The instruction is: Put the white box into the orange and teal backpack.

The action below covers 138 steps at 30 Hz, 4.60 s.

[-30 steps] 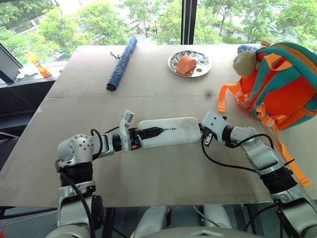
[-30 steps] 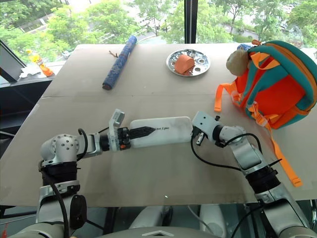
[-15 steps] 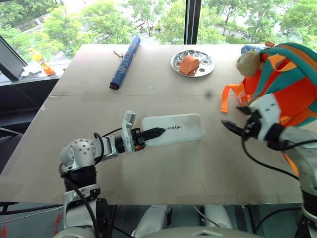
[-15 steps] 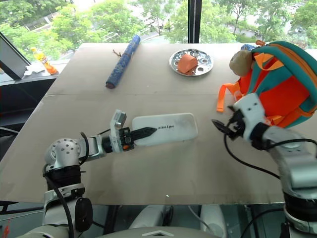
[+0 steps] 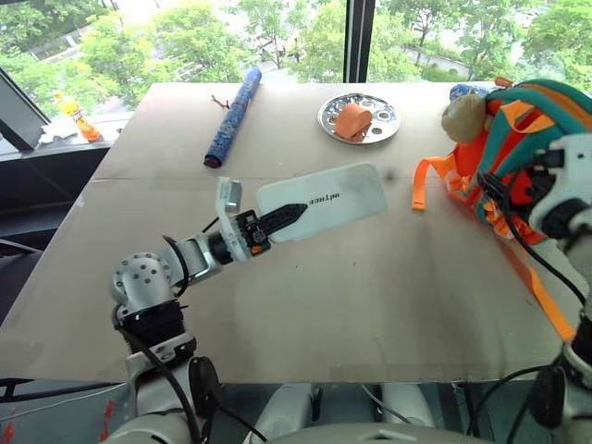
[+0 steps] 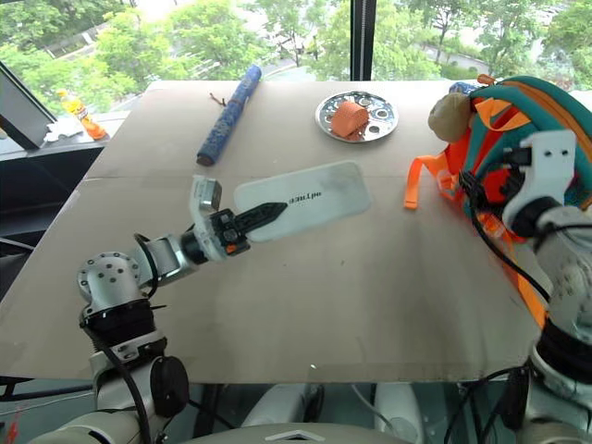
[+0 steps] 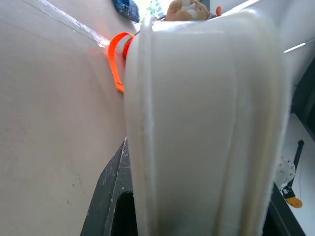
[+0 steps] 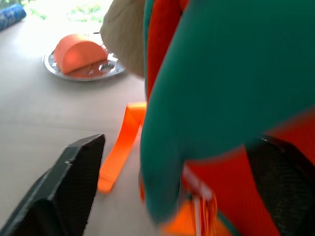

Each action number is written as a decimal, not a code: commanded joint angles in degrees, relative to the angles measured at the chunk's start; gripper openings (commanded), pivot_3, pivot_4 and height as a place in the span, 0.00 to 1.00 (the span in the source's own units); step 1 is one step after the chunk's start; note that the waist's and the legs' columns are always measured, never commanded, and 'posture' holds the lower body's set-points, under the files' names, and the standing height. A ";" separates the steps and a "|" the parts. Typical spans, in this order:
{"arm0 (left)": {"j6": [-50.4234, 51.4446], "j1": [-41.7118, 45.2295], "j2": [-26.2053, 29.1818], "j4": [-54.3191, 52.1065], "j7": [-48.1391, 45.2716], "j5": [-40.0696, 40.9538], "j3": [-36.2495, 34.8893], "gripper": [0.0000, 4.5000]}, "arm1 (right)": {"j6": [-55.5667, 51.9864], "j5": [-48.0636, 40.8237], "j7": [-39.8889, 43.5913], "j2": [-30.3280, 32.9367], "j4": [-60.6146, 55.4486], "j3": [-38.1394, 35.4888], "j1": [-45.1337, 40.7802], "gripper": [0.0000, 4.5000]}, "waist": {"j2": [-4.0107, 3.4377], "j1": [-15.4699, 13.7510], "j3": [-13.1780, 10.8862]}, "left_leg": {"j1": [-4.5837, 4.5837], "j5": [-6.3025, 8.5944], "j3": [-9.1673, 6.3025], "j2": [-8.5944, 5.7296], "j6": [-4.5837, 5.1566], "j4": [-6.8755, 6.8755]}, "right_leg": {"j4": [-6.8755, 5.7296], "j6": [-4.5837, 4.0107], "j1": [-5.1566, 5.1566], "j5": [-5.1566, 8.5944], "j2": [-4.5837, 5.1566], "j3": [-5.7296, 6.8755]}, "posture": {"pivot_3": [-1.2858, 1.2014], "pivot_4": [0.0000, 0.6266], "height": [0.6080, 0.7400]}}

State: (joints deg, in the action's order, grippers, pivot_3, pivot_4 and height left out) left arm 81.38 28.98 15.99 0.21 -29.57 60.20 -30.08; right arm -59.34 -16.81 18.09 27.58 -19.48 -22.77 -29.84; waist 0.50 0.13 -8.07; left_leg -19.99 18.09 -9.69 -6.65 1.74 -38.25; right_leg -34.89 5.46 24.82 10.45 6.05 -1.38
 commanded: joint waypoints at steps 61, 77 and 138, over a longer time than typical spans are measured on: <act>-38.51 22.12 1.72 -6.14 -25.06 -35.42 53.68 0.23 | 7.99 -42.93 32.73 29.81 -13.74 -1.74 15.68 0.01 | 0.14 -1.02 -0.18 | -0.81 -0.01 -0.15 -0.09 0.04 -0.28 | 0.04 -0.04 0.52 -0.07 0.11 0.29 | 0.52 0.24 0.93; -45.35 26.59 -4.19 10.77 -32.63 -37.93 45.82 0.99 | 7.96 -44.11 28.84 29.56 -13.64 -5.69 19.78 0.00 | 0.17 -0.85 -0.19 | -0.80 -0.01 -0.16 -0.08 0.04 -0.34 | -0.04 -0.03 0.52 -0.07 0.10 0.27 | 0.52 0.24 0.93; -47.54 -1.95 17.63 5.88 -31.58 -38.79 41.90 0.47 | 11.06 -31.51 13.34 18.39 5.03 2.23 0.13 0.00 | 0.02 0.06 -0.08 | -0.69 -0.01 -0.20 -0.07 0.04 -0.57 | -0.08 -0.15 0.39 -0.16 0.10 0.39 | 0.52 0.24 0.93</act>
State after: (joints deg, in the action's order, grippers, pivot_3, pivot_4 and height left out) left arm 33.70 28.24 33.20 3.37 -62.95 24.13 11.69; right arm -48.97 -48.79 33.16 45.05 -14.66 -16.66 -28.42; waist 0.52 0.19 -8.15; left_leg -20.68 18.08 -9.90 -6.72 1.78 -38.82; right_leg -34.97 5.31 25.21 10.29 6.15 -0.99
